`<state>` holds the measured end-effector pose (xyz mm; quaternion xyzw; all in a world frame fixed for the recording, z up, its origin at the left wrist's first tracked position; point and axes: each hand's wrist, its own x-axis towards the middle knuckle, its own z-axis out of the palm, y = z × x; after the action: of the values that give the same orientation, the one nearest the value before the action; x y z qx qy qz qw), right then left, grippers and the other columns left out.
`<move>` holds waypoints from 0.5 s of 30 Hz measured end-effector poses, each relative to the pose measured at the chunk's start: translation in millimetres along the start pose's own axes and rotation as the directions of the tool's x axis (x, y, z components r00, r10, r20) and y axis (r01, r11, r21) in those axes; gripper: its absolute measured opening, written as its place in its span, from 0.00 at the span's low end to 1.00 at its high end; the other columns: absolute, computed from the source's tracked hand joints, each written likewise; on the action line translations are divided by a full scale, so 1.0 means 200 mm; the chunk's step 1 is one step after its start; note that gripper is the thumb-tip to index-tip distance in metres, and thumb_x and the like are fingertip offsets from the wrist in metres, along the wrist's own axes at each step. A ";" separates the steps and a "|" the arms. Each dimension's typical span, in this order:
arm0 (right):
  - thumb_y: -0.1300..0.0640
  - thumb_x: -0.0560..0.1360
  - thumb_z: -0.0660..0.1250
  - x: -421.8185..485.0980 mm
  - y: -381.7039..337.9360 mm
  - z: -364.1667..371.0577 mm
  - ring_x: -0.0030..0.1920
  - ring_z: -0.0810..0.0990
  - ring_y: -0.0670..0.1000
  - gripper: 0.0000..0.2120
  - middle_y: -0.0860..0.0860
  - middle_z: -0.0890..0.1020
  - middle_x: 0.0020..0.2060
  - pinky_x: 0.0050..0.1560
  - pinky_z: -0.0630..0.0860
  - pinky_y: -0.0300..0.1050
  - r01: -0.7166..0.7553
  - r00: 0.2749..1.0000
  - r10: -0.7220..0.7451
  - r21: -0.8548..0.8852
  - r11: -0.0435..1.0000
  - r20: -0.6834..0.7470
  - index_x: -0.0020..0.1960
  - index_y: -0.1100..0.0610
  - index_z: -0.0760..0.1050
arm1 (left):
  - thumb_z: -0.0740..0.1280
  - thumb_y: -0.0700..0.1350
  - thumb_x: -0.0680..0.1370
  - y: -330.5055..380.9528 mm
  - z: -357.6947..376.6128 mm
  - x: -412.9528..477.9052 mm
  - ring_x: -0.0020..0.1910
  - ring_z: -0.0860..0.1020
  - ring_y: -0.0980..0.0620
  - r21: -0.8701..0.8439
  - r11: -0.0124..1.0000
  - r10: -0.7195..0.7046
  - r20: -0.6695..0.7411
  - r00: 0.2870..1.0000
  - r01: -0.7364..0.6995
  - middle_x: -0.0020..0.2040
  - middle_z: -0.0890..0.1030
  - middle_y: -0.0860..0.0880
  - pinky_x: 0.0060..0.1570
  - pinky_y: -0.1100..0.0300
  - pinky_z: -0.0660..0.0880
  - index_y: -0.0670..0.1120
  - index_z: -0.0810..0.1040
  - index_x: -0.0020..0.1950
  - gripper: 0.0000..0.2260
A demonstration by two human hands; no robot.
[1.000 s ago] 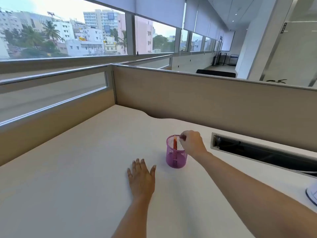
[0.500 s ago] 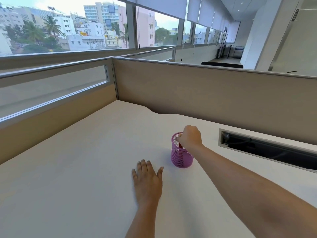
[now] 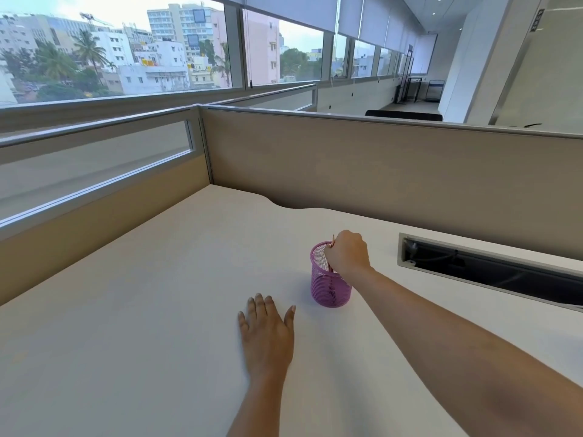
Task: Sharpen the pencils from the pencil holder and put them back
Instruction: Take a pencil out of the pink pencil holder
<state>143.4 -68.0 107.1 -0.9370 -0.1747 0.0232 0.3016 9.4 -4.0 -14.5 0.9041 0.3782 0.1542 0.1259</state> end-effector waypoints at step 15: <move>0.57 0.77 0.64 -0.17 0.14 -0.47 0.39 0.84 0.59 0.12 0.62 0.85 0.39 0.46 0.81 0.54 0.181 0.963 -0.074 0.417 0.891 -0.259 0.38 0.63 0.76 | 0.47 0.58 0.79 0.04 -0.06 -0.12 0.75 0.53 0.47 0.021 0.999 0.039 0.121 0.992 -0.042 0.75 0.58 0.45 0.73 0.53 0.49 0.44 0.57 0.73 0.27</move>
<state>134.2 -153.7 165.6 -0.8279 -0.1895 -0.0697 0.5232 -6.8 -25.8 -5.1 0.9206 0.3533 0.0973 0.1349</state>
